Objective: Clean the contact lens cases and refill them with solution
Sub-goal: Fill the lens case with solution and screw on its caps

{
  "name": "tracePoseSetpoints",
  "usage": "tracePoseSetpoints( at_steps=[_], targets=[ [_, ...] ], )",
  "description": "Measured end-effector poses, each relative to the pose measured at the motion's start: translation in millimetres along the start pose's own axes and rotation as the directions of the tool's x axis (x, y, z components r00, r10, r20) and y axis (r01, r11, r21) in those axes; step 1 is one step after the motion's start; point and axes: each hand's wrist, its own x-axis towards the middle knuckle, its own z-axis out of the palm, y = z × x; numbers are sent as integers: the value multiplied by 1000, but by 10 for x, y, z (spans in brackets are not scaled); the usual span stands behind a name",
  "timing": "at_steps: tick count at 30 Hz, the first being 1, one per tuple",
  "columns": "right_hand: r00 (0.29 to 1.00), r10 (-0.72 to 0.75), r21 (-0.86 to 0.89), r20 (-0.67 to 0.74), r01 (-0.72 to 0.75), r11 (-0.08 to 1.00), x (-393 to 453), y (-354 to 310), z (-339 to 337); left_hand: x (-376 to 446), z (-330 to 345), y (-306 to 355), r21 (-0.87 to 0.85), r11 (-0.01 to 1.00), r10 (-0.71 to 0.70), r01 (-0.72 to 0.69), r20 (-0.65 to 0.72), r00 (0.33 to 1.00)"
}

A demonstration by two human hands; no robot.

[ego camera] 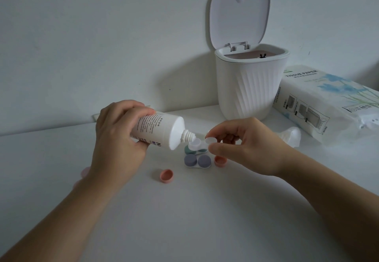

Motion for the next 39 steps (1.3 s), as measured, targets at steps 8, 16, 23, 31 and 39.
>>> tracePoseSetpoints(
  at_steps=[8, 16, 23, 31, 39],
  targets=[
    [1000, -9, -5, 0, 9, 1000, 4, 25, 1, 0, -10, -2, 10, 1000, 7, -6, -9, 1000],
    [1000, -10, -3, -2, 9, 1000, 13, 33, 11, 2, -7, -6, 28, 999, 23, -22, -21, 1000],
    [1000, -12, 0, 0, 12, 1000, 8, 27, 9, 5, -8, -3, 57, 997, 48, -46, -29, 998],
    [1000, -18, -5, 6, 18, 1000, 10, 31, 7, 12, -3, -5, 73, 996, 63, -59, -52, 997],
    [1000, -8, 25, -14, 8, 1000, 11, 24, -7, -2, 5, -1, 34, 999, 31, -29, -33, 999]
  ],
)
